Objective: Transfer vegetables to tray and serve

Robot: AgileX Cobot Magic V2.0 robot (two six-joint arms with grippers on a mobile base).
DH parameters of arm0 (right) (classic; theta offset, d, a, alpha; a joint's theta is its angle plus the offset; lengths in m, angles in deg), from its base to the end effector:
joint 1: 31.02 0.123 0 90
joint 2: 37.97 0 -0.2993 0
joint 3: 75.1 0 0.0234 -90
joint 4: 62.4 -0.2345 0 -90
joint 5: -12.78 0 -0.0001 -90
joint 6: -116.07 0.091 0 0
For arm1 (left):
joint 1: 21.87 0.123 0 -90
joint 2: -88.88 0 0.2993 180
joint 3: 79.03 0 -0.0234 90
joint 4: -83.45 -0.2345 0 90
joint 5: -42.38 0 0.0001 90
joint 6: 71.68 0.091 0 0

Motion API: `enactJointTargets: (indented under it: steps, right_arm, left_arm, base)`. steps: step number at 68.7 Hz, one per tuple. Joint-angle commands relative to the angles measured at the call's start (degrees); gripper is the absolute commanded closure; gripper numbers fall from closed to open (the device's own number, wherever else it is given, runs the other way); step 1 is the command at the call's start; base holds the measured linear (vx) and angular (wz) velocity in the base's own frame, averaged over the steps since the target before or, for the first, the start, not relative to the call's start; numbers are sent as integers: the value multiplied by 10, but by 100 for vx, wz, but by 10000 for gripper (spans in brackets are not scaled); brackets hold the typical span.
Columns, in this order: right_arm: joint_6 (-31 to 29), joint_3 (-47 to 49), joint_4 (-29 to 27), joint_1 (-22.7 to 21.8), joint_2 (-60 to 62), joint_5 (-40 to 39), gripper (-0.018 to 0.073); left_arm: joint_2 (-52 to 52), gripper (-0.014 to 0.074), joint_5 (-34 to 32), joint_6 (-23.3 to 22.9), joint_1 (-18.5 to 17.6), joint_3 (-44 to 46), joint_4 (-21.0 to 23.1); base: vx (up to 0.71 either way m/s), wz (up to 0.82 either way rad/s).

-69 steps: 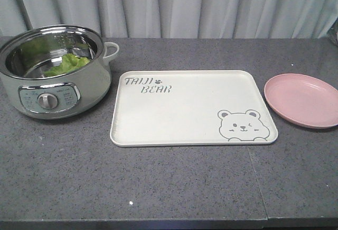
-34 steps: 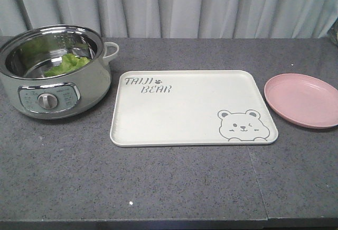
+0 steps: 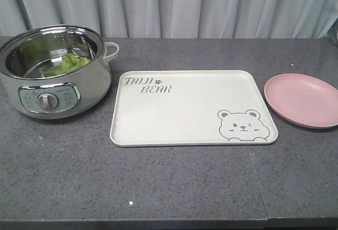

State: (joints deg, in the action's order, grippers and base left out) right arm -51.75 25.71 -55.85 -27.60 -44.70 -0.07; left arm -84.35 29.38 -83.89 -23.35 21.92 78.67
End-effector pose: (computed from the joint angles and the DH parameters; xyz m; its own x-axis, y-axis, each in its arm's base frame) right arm 0.0219 0.0036 0.2244 0.2794 0.1178 -0.9529 -0.1126 0.9896 0.0893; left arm 0.0219 -0.0023 0.2254 0.2862 -0.1388 -0.9480 0.0821 0.9894 -0.1201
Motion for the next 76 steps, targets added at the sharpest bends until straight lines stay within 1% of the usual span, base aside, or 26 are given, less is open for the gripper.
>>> enactJointTargets:
  steps: [1,7,13,16,21,26,29,33,36,38,42,46,50,53,57,61,66,69,73,76]
  right_arm:
    - [30,-8,-70,-1,-5,-65,562]
    - [44,-8,-99,-1,-5,-63,562]
    - [45,-2,-99,-1,-5,-55,562]
    - [45,13,-99,-1,-5,-35,562]
    - [45,57,-94,-1,-8,20,562]
    - [44,124,-74,-1,-31,93,562]
    - [41,172,-62,-1,-56,139,562]
    - [35,235,-57,-1,-97,197,562]
    - [20,284,-57,-1,-134,235,562]
    - [3,312,-58,-1,-157,253,561]
    - [-40,361,-61,-1,-201,265,556]
    - [-77,394,-75,-1,-236,257,538]
    - [-98,416,-100,-1,-265,246,496]
    - [-105,425,-116,-1,-283,236,445]
    - [-106,425,-136,-1,-298,222,356]
    - [-106,425,-150,-1,-311,218,231]
    - [-105,425,-163,-1,-325,207,89]
    - [-105,425,-175,-1,-331,195,8]
    - [-105,424,-185,-1,-332,185,-66]
    - [-105,423,-191,-1,-332,175,-98]
  left_arm:
    - [-8,602,-114,-44,-2,-12,2]
    - [-8,602,-194,-80,-2,-12,2]
    - [-8,602,-265,-82,-2,-12,2]
    - [-8,602,-299,-87,-2,-10,2]
    - [-8,602,-319,-94,-2,-9,2]
    - [-8,602,-310,-137,-2,-9,2]
    - [-8,603,-300,-175,-2,-9,2]
    - [-8,603,-285,-218,-2,-9,2]
    - [-8,603,-269,-249,-2,-4,2]
    - [-8,603,-251,-267,-2,5,2]
    - [-8,603,-208,-298,-2,30,2]
    - [-8,603,-176,-300,-2,57,2]
    - [-8,603,-166,-300,-2,81,1]
    - [-8,601,-166,-294,-2,98,1]
    - [-8,597,-163,-290,-2,119,1]
    - [-8,585,-144,-290,-2,140,0]
    - [-8,552,-98,-290,-2,174,0]
    - [-8,518,-58,-290,-2,198,0]
    - [-7,461,1,-290,-2,230,0]
    - [-2,412,39,-290,-2,251,0]
  base:
    - [0,0]
    - [0,0]
    - [0,0]
    - [0,0]
    - [0,0]
    - [0,0]
    - [0,0]
    - [0,0]
    - [0,0]
    - [0,0]
    - [0,0]
    - [0,0]
    - [0,0]
    - [0,0]
    - [0,0]
    - [0,0]
    - [0,0]
    - [0,0]
    - [0,0]
    - [0,0]
